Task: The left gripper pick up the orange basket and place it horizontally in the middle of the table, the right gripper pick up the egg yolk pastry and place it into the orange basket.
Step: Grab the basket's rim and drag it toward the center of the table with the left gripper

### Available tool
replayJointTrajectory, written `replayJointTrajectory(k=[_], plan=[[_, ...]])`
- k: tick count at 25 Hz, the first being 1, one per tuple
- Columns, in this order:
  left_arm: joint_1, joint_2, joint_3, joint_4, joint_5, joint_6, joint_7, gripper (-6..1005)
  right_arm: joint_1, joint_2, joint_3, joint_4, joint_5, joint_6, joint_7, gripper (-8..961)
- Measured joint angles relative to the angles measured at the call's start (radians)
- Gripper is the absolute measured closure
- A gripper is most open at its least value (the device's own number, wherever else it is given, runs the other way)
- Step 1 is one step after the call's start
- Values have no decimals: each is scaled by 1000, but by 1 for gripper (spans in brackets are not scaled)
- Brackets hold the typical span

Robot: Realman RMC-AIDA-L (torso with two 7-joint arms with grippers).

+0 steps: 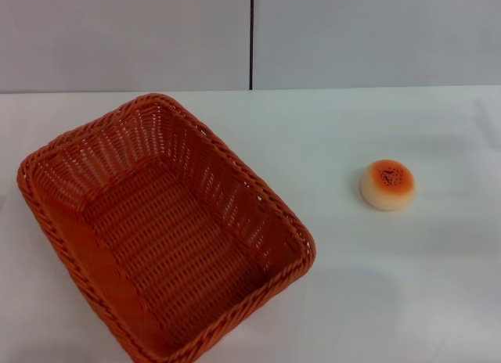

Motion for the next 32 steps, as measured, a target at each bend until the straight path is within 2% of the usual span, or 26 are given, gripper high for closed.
replayJointTrajectory(k=[8,12,18,21,25,26,27,28,32], plan=[[4,4,22,13,1,1,-34,266,-1,1,-2,11,-2,-5,1,253],[2,6,76,96,1,-19,-136,267,-1,3,-2,34,-3,-2,2,254],[0,8,222,408,8,-139,-455,267,7,4,5,94,5,5,2,254],[-5,11,270,592,74,-198,-630,267,10,4,11,121,9,-1,2,254],[-59,15,289,896,305,-244,-917,268,20,4,13,159,11,-11,2,254],[-75,15,290,956,365,-245,-970,268,21,4,17,167,11,-11,2,254],[-75,15,290,956,365,-245,-970,268,21,4,23,174,11,-10,2,254],[-127,15,292,1111,522,-242,-1098,268,21,4,32,182,11,-7,2,254],[-195,19,293,1250,684,-203,-1205,268,15,4,58,192,11,0,28,254]])
